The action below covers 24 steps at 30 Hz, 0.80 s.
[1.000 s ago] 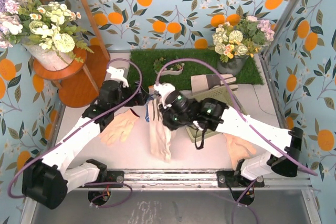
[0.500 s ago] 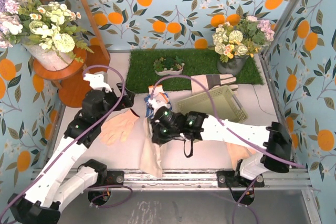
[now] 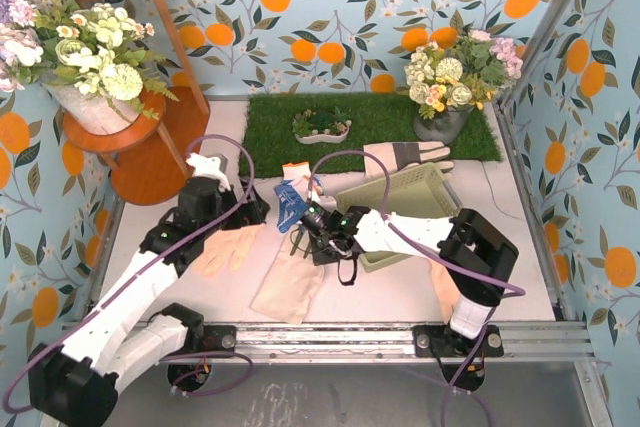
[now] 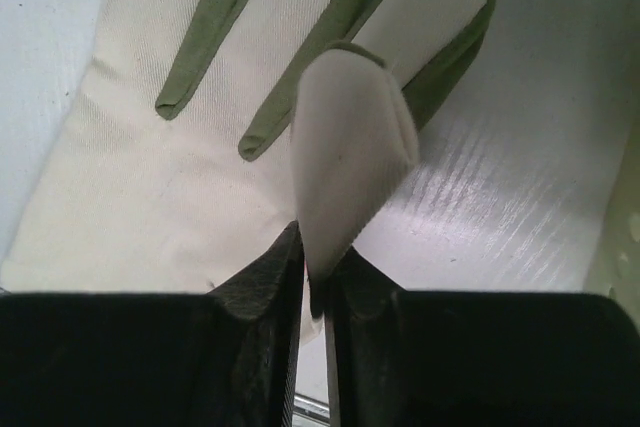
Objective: Put the gloves into the storage basket
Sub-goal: Place the glove at the center of the board, then adjust the glove at the center of the board.
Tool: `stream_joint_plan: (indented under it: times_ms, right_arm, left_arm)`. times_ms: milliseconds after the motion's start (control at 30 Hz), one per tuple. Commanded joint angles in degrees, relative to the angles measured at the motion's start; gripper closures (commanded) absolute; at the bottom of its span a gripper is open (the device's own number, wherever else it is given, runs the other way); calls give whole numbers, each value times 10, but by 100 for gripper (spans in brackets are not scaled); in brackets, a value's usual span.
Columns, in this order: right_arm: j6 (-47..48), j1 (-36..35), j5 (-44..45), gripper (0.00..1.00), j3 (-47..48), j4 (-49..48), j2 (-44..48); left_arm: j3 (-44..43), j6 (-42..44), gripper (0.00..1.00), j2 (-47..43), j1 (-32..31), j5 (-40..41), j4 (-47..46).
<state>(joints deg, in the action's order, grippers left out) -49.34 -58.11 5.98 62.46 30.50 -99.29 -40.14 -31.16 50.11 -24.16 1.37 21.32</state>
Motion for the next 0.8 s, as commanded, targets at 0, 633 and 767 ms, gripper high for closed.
stream_joint_plan:
  times_ms: [0,633,767]
  right_arm:
    - [19,6,25,88,23,-27,6]
    - [33,49,-66,70,-22,-150,6]
    - [21,49,-65,70,-33,-161,8]
  left_arm:
    - [38,-29,3,18,3,-88,-33]
    - [169,-108,33,225,3,-145,-346]
    - [171,-118,42,278,3,-160,-412]
